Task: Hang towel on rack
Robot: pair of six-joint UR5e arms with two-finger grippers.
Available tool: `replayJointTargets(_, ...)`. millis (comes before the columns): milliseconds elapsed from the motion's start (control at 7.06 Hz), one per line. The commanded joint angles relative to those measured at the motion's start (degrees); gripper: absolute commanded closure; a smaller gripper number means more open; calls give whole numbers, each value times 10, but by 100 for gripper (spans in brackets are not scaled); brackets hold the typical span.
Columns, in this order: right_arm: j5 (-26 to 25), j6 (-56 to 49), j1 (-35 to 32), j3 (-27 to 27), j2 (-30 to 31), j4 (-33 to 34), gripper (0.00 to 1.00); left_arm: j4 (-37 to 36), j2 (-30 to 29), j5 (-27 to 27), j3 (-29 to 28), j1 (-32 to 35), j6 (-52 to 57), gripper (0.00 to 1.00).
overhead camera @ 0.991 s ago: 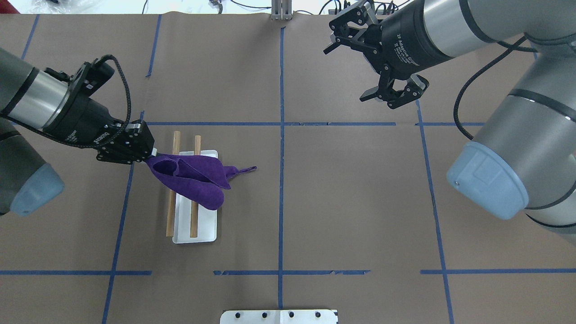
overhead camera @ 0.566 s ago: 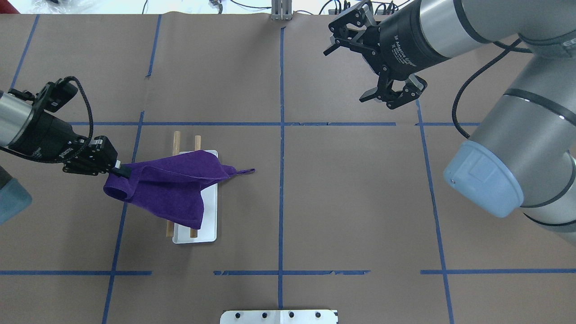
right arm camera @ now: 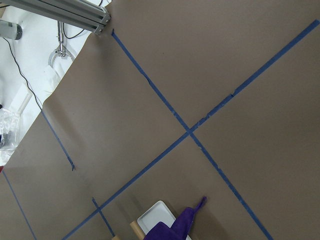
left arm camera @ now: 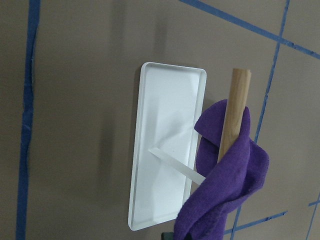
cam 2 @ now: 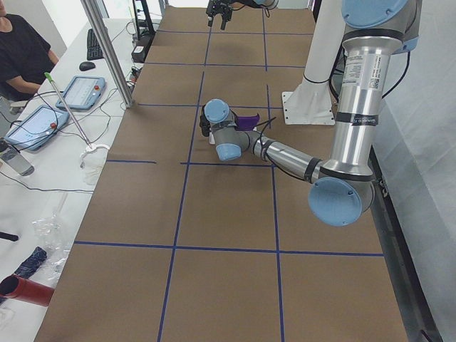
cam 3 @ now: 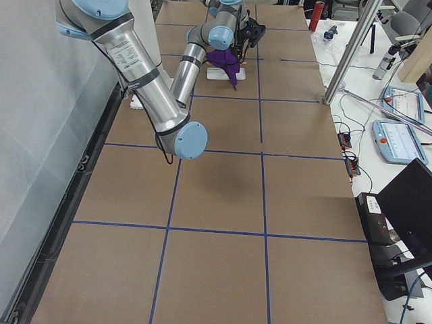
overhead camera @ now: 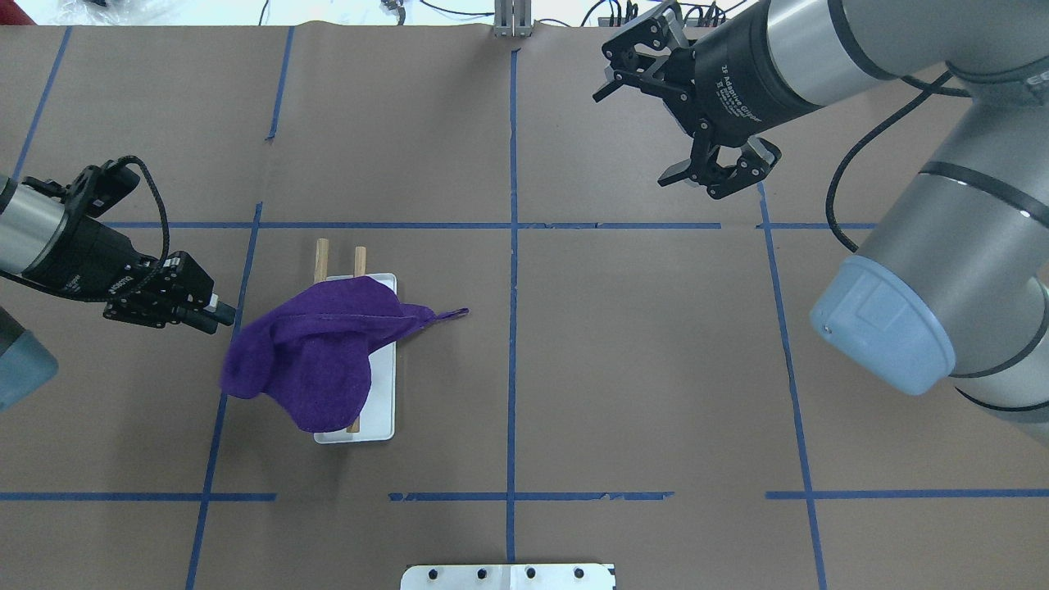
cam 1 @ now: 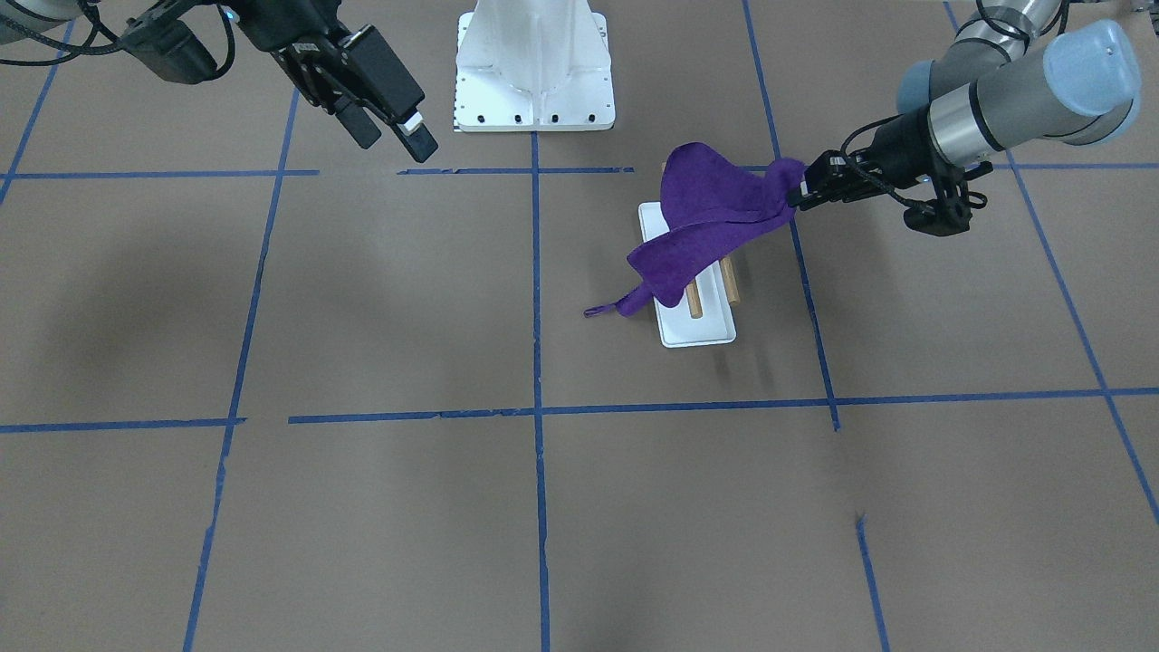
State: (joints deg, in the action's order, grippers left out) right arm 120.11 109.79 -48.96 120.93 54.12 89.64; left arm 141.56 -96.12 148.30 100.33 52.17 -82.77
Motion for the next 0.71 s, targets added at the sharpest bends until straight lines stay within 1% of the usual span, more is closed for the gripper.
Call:
replayJointTargets(0,4,-28,-16,4,35,0,0,0,1,-23,-16,7,1,0)
replayJointTargets(142,6,-73,-31,13,78,0,0,0,1,-52,-18,15,12,0)
replayJointTargets(283,9,-138,-49,13,116,0,0,-3,2,-70,-24,28,91,0)
replayJointTargets(425,29,-210,-79,13,157,1,0,-3,18,-71,-42,63,177,0)
replayJointTargets(566,52,-297,-116,10,193,6,0,-4,50,-74,-58,105,302,0)
